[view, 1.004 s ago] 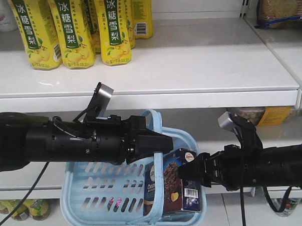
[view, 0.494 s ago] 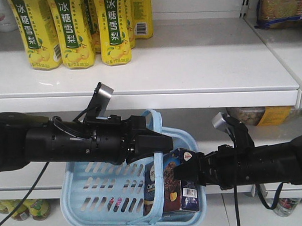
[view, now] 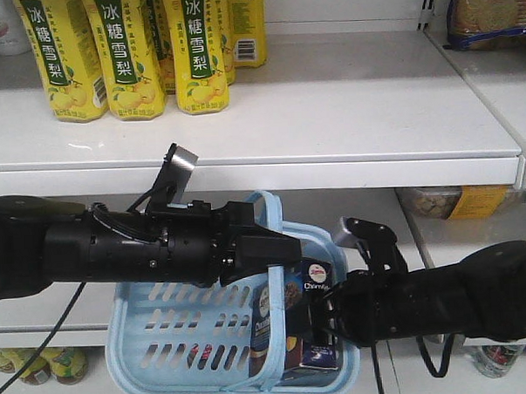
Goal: Left arm holds basket, right arm returns cookies
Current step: 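Close the right gripper on the nearer Chocofello box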
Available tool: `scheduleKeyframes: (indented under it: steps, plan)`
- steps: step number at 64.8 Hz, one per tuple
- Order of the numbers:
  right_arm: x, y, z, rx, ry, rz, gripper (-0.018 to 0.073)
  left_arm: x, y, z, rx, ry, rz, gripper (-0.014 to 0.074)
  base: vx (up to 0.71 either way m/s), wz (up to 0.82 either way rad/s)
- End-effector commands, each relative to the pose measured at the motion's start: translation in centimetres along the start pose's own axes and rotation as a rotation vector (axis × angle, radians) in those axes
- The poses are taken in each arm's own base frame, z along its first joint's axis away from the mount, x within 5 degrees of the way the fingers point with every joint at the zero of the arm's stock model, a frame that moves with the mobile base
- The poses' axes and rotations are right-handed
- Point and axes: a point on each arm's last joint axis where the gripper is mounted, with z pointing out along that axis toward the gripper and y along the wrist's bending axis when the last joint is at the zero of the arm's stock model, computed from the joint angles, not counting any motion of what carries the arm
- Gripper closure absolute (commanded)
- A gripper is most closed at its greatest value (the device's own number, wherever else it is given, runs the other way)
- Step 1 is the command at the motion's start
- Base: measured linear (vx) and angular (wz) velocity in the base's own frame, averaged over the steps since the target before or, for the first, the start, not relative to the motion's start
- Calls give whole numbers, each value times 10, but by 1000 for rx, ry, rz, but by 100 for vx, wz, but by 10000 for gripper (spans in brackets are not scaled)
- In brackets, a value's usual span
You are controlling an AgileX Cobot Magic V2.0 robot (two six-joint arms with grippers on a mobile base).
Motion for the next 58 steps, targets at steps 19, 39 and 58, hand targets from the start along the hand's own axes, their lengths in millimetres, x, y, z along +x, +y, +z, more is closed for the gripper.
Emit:
scheduleKeyframes:
  steps: [19,39,58]
  plan:
    - [-21,16,17,33,-55,4,105,-13,-20,-8,64,-103,1,599,0,0]
    - [-30,10,34,50,-31,25,195,-13,-20,-8,64,-103,1,599,0,0]
    - [-30,10,34,58,-27,-19,354,-13,-20,-8,64,-103,1,599,0,0]
